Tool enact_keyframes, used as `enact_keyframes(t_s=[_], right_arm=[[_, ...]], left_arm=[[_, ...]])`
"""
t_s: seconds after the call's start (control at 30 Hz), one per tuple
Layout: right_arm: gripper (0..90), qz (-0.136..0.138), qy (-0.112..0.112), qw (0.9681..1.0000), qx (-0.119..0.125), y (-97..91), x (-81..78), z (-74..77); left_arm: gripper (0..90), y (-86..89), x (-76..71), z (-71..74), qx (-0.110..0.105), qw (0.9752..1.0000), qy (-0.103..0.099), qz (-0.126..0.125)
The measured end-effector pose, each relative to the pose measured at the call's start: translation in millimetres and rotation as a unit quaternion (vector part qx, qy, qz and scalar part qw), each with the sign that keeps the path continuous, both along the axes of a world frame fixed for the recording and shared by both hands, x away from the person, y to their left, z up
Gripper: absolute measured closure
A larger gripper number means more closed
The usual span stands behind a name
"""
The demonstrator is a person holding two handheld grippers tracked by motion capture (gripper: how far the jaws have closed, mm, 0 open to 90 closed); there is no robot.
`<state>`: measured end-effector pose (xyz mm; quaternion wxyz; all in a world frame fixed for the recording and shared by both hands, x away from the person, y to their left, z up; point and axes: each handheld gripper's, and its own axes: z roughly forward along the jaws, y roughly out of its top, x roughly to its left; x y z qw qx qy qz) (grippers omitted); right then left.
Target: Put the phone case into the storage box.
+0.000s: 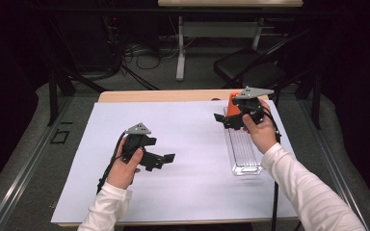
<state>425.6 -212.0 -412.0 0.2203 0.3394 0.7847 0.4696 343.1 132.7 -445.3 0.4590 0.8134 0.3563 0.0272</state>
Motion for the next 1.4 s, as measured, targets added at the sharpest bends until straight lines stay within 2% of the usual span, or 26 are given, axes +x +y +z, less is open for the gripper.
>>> enact_keyframes(t_s=[0.37,0.57,0.8,1.1,1.4], right_arm=[[8.7,0.027,-0.006,0.9996,0.001,19.6,-17.8,-0.4],[8.7,0.045,-0.002,0.999,0.003,29.7,-27.5,-5.3],[8.7,0.064,-0.001,0.998,0.0,39.7,-38.4,-9.5],[8.7,0.068,0.002,0.9975,0.019,42.3,-51.9,-23.1],[8.7,0.071,0.002,0.9973,0.015,43.2,-60.8,-35.5]], left_arm=[[0.7,2.2,-2.3,6.5,-0.004,1.0,-0.007,0.0],[0.7,3.0,-2.3,8.8,-0.008,0.9999,-0.011,0.002],[0.7,4.0,-2.0,9.4,-0.003,0.9999,-0.012,0.002],[0.7,2.9,-2.2,7.3,-0.002,1.0,-0.009,0.003],[0.7,6.1,-2.5,8.5,-0.001,0.9999,-0.011,0.007]])
